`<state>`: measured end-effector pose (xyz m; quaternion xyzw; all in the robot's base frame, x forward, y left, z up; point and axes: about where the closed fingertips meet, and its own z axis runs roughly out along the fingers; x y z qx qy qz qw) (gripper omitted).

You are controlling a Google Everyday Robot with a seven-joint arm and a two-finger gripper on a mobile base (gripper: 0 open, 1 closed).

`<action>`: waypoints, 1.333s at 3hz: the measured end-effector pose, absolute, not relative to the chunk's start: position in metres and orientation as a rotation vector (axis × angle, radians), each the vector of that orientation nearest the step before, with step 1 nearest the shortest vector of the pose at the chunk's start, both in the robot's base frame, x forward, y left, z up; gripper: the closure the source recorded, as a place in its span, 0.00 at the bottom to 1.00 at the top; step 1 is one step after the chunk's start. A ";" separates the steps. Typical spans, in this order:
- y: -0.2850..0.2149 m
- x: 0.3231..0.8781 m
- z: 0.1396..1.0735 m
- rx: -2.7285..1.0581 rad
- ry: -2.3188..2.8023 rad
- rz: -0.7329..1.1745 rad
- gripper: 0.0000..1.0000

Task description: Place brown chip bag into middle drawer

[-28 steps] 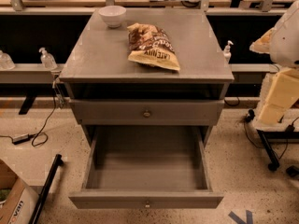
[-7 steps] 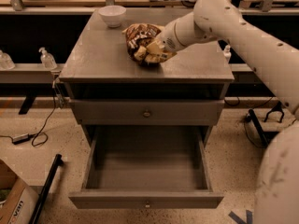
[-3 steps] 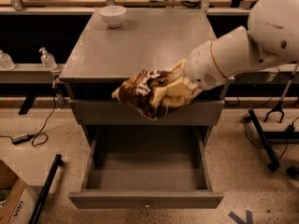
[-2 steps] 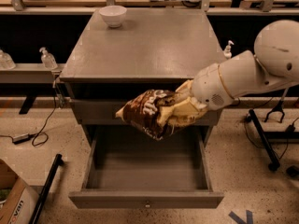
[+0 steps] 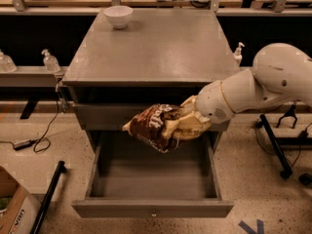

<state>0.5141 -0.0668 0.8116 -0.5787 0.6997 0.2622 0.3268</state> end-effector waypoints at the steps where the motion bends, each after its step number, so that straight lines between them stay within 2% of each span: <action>1: -0.056 0.516 0.787 -1.562 1.865 0.697 1.00; 3: -0.047 0.530 0.693 -1.533 1.876 0.715 1.00; 4: -0.053 0.543 0.627 -1.414 1.880 0.782 1.00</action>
Offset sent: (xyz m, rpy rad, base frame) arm 0.0155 0.0237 -0.1072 -0.0230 0.0468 0.0137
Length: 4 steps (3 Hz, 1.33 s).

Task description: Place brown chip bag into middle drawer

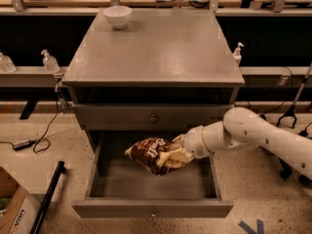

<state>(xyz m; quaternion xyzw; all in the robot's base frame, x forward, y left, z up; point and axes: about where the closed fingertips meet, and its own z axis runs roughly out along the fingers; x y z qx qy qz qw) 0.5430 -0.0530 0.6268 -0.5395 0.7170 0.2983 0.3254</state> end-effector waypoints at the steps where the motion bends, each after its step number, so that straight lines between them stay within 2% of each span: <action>1: -0.059 0.549 0.580 -1.311 1.898 0.858 1.00; 2: -0.063 0.548 0.539 -1.210 1.941 0.946 0.88; 3: -0.055 0.541 0.509 -1.144 1.965 1.037 0.72; 4: -0.053 0.540 0.507 -1.147 1.964 1.043 0.49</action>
Offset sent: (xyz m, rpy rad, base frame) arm 0.0054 -0.0204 -0.1381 0.1965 0.2218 -0.1648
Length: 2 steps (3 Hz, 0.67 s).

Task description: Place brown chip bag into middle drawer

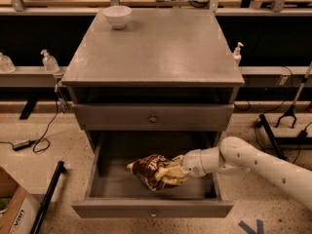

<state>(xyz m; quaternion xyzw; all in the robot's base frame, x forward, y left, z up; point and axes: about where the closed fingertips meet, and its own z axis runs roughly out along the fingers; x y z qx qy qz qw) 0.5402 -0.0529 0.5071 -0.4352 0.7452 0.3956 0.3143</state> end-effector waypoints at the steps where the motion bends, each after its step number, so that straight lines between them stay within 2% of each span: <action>1: -0.051 0.540 0.507 -1.150 1.963 1.047 0.25; 2: -0.048 0.539 0.506 -1.153 1.962 1.052 0.03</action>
Offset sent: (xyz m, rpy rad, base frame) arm -0.0007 0.0022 -0.0006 0.0016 0.0017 0.0037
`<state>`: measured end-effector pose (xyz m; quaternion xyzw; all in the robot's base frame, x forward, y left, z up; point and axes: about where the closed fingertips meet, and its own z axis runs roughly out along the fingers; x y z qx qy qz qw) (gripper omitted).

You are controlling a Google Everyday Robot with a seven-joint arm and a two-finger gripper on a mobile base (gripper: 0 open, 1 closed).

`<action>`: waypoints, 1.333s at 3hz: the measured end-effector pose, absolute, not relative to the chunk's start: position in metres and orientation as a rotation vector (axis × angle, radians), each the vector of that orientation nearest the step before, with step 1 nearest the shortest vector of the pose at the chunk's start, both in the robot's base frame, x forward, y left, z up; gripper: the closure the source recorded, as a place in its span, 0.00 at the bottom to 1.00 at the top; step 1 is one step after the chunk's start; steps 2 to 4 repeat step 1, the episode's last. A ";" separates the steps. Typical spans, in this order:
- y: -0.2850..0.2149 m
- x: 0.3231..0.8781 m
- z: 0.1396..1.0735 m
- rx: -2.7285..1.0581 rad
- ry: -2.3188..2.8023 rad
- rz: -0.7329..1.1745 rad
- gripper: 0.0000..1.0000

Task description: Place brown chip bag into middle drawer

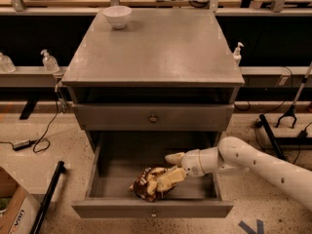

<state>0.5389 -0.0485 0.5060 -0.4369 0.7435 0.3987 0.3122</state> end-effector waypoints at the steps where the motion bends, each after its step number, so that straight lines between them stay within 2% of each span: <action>1: -0.048 0.539 0.506 -1.154 1.961 1.054 0.00; 4: -0.048 0.539 0.506 -1.154 1.961 1.054 0.00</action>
Offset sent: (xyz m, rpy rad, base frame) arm 0.0000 0.0000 0.0000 0.0000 0.0000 0.0000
